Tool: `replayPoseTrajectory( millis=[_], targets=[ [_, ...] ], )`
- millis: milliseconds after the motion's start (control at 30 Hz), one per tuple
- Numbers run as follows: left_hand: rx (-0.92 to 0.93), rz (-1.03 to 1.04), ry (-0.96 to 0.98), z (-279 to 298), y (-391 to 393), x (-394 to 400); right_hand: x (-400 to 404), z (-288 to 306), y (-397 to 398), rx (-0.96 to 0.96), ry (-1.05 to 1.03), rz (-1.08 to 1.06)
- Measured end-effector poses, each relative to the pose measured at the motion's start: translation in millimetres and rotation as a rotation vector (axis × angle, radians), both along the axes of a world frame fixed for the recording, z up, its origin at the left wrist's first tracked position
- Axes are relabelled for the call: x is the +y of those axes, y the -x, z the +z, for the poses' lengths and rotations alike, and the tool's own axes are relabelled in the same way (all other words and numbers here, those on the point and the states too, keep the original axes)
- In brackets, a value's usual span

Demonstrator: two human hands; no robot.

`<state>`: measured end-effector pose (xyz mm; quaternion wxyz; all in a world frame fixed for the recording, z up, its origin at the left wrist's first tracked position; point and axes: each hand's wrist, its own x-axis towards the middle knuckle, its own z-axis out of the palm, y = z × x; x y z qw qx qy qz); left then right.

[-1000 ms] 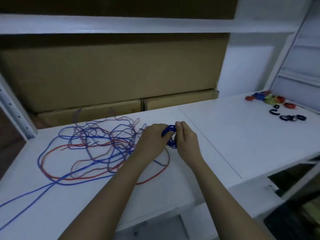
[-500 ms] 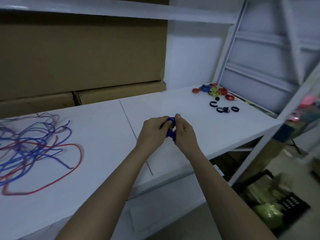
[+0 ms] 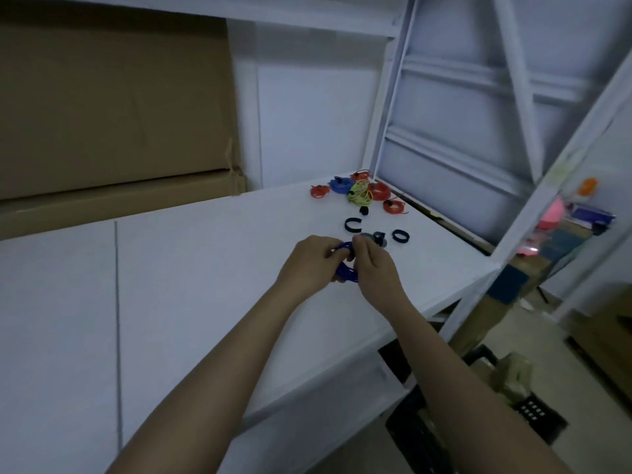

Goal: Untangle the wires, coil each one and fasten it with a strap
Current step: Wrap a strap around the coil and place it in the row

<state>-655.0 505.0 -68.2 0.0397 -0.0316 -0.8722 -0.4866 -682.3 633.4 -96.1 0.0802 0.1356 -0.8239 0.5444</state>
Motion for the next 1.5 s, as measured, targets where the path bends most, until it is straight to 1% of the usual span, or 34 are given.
replayPoseTrajectory(
  millis=[133, 300, 367, 433, 500, 567, 700, 833, 867, 933, 1033, 1067, 1100, 1200, 1233, 1267, 1333, 1433, 1500],
  targets=[
    [0.069, 0.053, -0.022, -5.5, 52.5, 32.0, 23.7, -0.3, 51.8, 0.033, 0.031, -0.045],
    [0.128, 0.119, -0.034, -9.9, 101.9, 61.5, 52.9, -2.8, 103.4, 0.055, 0.11, -0.009],
    [0.164, 0.163, -0.013, -11.8, 121.1, 67.7, 65.9, -3.9, 129.0, 0.052, 0.083, 0.064],
    [0.189, 0.214, 0.008, -14.4, 137.3, 74.2, 75.9, -6.5, 153.0, -0.002, 0.066, 0.186],
    [0.193, 0.285, -0.013, -18.1, 152.0, 82.0, 80.6, -8.2, 175.1, -0.033, 0.057, 0.276],
    [0.178, 0.362, -0.086, -20.7, 162.7, 91.3, 81.7, -7.0, 194.3, -0.005, 0.066, 0.314],
    [0.13, 0.457, -0.304, -21.6, 179.2, 111.9, 84.2, -3.3, 223.4, 0.024, 0.17, 0.363],
    [0.063, 0.598, -0.598, -19.6, 179.1, 122.3, 84.4, -7.0, 242.0, 0.101, 0.127, 0.445],
    [0.048, 0.623, -0.627, -19.0, 177.4, 122.0, 82.9, -8.0, 245.8, 0.102, 0.135, 0.461],
    [0.03, 0.634, -0.608, -17.9, 173.1, 119.7, 80.5, -10.7, 252.7, 0.081, 0.16, 0.491],
    [0.029, 0.687, -0.593, -22.4, 164.4, 113.7, 79.4, -15.7, 263.7, 0.084, 0.135, 0.522],
    [0.023, 0.723, -0.563, -25.7, 161.1, 111.4, 79.6, -17.0, 267.9, 0.085, 0.125, 0.526],
    [0.01, 0.757, -0.477, -30.0, 157.2, 109.4, 80.4, -18.1, 272.5, 0.083, 0.116, 0.527],
    [-0.059, 0.761, -0.009, -42.4, 146.1, 103.5, 83.6, -21.3, 283.3, 0.062, 0.124, 0.518],
    [-0.074, 0.744, 0.112, -45.3, 143.5, 102.6, 85.7, -22.2, 285.5, 0.052, 0.134, 0.513],
    [-0.086, 0.728, 0.187, -47.2, 141.3, 102.8, 88.0, -23.0, 286.8, 0.043, 0.14, 0.507],
    [-0.095, 0.674, 0.255, -49.3, 140.2, 105.5, 92.6, -24.7, 288.9, 0.03, 0.139, 0.496],
    [-0.093, 0.516, 0.334, -50.2, 144.5, 111.0, 96.5, -28.0, 289.3, 0.017, 0.141, 0.488],
    [-0.144, 0.459, 0.394, -52.5, 150.1, 115.2, 98.1, -29.7, 288.1, 0.021, 0.136, 0.481]
  ],
)
